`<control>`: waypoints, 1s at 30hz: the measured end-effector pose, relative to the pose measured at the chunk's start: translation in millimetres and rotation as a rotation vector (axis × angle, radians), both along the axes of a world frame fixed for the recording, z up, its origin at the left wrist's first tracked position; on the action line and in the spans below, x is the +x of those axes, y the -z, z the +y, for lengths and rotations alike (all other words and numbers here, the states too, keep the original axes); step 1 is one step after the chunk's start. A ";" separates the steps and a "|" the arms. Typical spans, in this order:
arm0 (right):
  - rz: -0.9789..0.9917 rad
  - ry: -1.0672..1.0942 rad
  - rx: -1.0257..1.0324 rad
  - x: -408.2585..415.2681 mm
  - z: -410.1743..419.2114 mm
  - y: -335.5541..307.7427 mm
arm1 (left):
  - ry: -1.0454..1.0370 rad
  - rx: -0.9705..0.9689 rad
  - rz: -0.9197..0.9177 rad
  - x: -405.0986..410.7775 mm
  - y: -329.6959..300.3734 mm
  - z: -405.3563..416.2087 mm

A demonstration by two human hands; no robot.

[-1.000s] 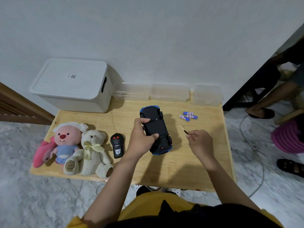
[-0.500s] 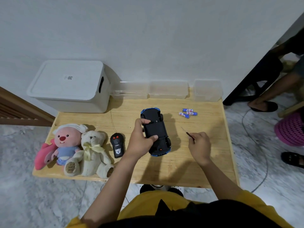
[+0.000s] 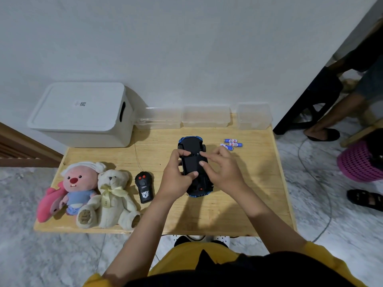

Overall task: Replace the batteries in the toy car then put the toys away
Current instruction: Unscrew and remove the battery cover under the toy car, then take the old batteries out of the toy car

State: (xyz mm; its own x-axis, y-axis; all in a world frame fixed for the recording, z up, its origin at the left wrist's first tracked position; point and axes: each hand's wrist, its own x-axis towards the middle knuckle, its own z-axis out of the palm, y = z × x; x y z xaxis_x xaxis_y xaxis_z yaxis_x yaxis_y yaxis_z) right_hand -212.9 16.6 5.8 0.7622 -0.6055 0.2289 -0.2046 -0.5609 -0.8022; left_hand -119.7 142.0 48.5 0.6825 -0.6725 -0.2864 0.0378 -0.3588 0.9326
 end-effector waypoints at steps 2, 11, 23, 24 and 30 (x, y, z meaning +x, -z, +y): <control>-0.004 -0.021 -0.006 0.6 -2.0 -0.7 | 0.007 0.008 -0.004 -0.3 0.2 1.7; 0.020 -0.071 0.369 -1.1 -6.7 -22.6 | 0.017 -0.007 0.022 5.6 6.3 13.7; 0.288 0.315 0.498 -79.4 -45.5 21.8 | -0.023 -0.081 0.168 11.4 24.0 18.1; 0.322 0.335 0.518 -86.7 -46.6 31.3 | -0.030 -0.087 0.175 11.6 24.5 18.0; 0.422 0.412 0.461 -102.6 -44.7 62.7 | 0.026 -0.089 0.141 14.1 27.3 15.7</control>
